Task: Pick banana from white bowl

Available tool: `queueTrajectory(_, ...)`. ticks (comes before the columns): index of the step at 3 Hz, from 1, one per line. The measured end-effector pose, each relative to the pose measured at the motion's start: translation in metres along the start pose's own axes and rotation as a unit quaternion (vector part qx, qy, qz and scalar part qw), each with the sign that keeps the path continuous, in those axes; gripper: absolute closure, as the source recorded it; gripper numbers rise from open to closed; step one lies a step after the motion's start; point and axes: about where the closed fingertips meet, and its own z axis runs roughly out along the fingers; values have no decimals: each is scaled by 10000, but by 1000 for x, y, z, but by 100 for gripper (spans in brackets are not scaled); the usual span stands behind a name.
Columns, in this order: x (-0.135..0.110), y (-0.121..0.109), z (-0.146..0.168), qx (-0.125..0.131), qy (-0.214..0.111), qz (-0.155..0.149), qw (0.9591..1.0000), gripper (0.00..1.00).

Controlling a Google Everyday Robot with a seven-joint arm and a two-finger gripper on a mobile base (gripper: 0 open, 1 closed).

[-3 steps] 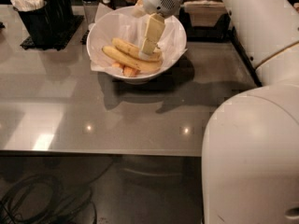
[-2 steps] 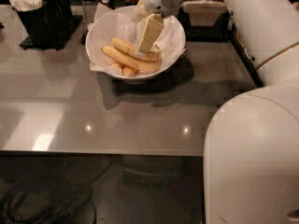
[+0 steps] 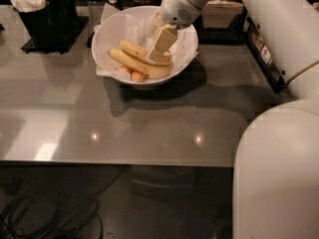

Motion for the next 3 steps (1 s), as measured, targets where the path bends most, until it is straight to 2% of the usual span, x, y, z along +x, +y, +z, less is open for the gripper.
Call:
queueTrajectory(1, 15, -3, 17, -140, -164, 157, 9996, 20)
queueTrajectory(2, 24, -7, 30, -245, -263, 239, 9991, 35)
queueTrajectory(3, 29, -9, 40, -318, -320, 300, 9985, 56)
